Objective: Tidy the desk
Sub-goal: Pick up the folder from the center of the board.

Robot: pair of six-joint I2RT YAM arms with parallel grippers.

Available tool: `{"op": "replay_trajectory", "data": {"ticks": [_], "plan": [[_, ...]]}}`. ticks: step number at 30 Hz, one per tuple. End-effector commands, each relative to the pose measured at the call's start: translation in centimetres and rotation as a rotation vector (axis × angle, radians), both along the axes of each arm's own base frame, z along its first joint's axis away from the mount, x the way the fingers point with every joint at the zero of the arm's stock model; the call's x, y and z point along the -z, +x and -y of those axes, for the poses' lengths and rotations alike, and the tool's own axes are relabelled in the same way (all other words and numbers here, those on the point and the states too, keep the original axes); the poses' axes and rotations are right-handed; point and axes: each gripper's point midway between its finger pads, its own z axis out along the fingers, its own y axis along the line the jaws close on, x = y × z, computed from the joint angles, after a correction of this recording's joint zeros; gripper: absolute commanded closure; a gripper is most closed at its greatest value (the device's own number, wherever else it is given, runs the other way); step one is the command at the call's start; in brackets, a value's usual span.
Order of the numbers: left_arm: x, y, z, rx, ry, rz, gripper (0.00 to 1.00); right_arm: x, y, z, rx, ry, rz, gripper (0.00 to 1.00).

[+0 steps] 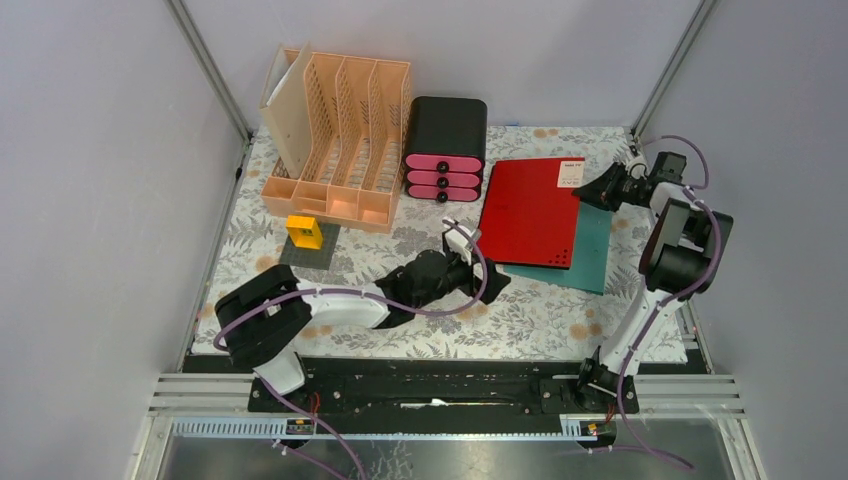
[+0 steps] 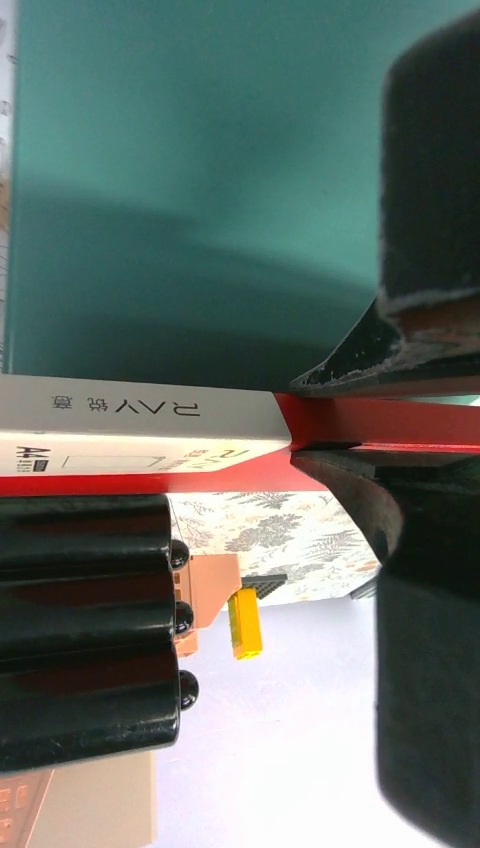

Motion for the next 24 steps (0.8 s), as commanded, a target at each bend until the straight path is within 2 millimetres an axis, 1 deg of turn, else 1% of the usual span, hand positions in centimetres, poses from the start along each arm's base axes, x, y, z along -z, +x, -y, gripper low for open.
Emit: {"op": "replay_trajectory", "data": {"ticks": [1, 4, 5, 8, 10, 12, 16, 19, 22, 24], "plan": [[-4.5, 0.1, 1.2, -0.013, -0.064, 0.165, 0.01, -5.2, -0.8, -0.6, 0.053, -0.013, 0.086, 1.00], [-5.1, -0.1, 2.8, 0.002, -0.052, 0.155, 0.01, -5.8, -2.2, -0.9, 0.083, -0.033, 0.078, 1.00], [-4.9, -0.3, 3.4, 0.012, -0.039, 0.145, 0.01, -6.0, -2.8, -1.2, 0.090, -0.033, 0.072, 1.00], [-5.3, -0.4, 5.4, 0.030, -0.018, 0.119, 0.01, -6.2, -4.2, -2.0, 0.099, -0.025, 0.055, 1.00], [-5.0, -0.1, 6.6, 0.018, 0.007, 0.090, 0.01, -6.3, -5.1, -2.3, 0.108, -0.020, 0.047, 1.00], [-5.2, 0.4, 8.1, 0.001, 0.035, 0.069, 0.01, -6.4, -5.8, -2.7, 0.117, -0.015, 0.035, 1.00], [-3.8, 0.3, 10.3, -0.010, 0.125, 0.064, 0.01, -6.9, -6.9, -3.4, 0.117, 0.007, 0.031, 1.00], [-3.5, -0.1, 11.7, -0.014, 0.172, 0.110, 0.01, -7.6, -7.5, -3.7, 0.124, 0.009, 0.040, 1.00], [-3.0, 0.3, 12.6, -0.059, 0.241, 0.161, 0.01, -8.5, -7.9, -3.9, 0.139, 0.012, 0.056, 1.00], [-2.5, 1.1, 12.8, -0.115, 0.307, 0.197, 0.01, -9.1, -8.1, -4.1, 0.144, 0.019, 0.070, 1.00]]}}
